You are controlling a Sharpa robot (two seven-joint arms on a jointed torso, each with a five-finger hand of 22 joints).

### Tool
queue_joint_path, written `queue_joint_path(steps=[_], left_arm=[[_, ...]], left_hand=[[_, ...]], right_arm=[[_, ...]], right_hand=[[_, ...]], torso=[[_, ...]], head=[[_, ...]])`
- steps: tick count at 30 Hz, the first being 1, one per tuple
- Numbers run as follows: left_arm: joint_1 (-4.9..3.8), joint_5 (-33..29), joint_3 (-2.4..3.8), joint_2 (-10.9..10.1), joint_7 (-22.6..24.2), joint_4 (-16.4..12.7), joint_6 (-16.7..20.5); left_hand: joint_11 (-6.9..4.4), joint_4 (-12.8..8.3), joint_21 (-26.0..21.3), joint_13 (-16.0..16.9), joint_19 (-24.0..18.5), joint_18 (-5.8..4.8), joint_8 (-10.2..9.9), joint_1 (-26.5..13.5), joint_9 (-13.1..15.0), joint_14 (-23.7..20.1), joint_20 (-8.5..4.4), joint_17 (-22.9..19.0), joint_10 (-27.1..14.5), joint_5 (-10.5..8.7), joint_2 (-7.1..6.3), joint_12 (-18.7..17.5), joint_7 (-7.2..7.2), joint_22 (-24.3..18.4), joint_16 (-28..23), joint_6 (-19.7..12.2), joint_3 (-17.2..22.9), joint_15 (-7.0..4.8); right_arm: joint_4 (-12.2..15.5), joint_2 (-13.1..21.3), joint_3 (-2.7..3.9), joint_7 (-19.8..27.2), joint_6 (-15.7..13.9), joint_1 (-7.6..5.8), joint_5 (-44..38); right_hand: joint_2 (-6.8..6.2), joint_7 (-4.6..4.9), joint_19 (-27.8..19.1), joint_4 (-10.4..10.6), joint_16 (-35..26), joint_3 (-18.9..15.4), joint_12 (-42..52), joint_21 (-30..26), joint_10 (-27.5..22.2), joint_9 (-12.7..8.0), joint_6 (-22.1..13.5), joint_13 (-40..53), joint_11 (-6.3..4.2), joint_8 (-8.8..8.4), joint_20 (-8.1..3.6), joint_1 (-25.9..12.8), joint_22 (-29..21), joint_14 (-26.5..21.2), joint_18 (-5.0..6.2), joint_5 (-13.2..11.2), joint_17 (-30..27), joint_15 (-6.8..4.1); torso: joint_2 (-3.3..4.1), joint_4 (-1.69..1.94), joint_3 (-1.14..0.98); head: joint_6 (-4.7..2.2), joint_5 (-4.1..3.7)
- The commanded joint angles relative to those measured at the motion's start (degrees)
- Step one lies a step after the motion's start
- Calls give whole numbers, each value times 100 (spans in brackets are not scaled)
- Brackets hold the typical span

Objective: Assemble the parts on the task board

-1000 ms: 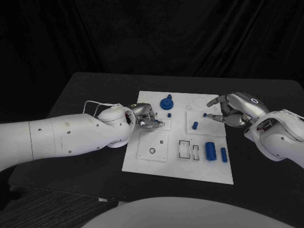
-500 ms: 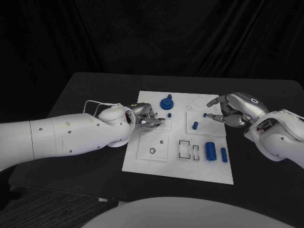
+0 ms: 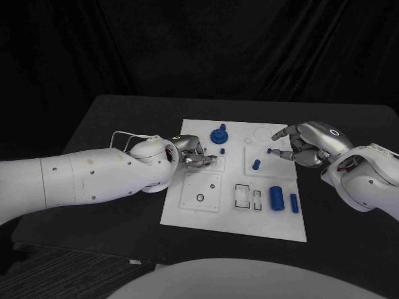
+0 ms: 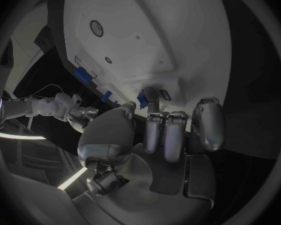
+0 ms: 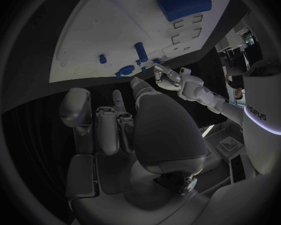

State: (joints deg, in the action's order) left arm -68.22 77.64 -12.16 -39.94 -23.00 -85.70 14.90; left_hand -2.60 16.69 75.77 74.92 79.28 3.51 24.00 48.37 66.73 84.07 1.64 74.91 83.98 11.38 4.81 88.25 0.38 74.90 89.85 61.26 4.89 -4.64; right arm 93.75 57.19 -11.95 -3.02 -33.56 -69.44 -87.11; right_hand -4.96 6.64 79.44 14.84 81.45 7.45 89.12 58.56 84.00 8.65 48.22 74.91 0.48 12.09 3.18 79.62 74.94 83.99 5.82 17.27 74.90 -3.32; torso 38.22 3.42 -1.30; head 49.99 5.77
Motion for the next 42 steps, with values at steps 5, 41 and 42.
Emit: queue_joint_path(steps=[5, 41, 42], left_arm=[[17, -10, -7, 16, 60, 16, -131], [-851, -1119, 3, -407, 433, -307, 175], [-1024, -1394, 3, -417, 459, -267, -38]], left_hand=[[-61, -34, -37, 1366, 57, 44, 54, 326, 120, 593, -37, 1509, 488, 199, 3, 30, -26, 785, 15, 53, -55, -73], [-98, -3, -11, 1505, 196, 14, 24, -84, 395, 593, -87, 1509, 599, -853, -81, 171, -49, 916, 15, 170, -1433, -119], [-91, -1, -4, 1508, 202, 11, 33, -39, 436, 593, -86, 1509, 602, -851, -80, 175, -42, 925, 15, 131, -1480, -115]], right_arm=[[-2, -10, 3, -87, -6, 16, -15], [21, 102, 4, -6, -256, 16, 19], [28, 111, 5, -1, -271, 15, 25]], right_hand=[[17, -8, -30, -39, -33, 16, -26, -13, 472, -11, 53, 1375, 49, 12, 23, 30, 491, 330, 23, 37, 603, 49], [4, -2, -23, -15, -25, 4, -25, -14, 474, -19, 72, 1377, 58, 17, 24, -14, 496, 334, 22, 59, 610, 53], [1, -2, -22, -5, -26, -1, -25, -15, 474, -21, 76, 1377, 59, 18, 25, -29, 497, 334, 22, 60, 608, 53]], torso=[[2, 0, 3], [1, 1, 2], [1, 0, 4]], head=[[1, 13], [1, -87], [1, -92]])
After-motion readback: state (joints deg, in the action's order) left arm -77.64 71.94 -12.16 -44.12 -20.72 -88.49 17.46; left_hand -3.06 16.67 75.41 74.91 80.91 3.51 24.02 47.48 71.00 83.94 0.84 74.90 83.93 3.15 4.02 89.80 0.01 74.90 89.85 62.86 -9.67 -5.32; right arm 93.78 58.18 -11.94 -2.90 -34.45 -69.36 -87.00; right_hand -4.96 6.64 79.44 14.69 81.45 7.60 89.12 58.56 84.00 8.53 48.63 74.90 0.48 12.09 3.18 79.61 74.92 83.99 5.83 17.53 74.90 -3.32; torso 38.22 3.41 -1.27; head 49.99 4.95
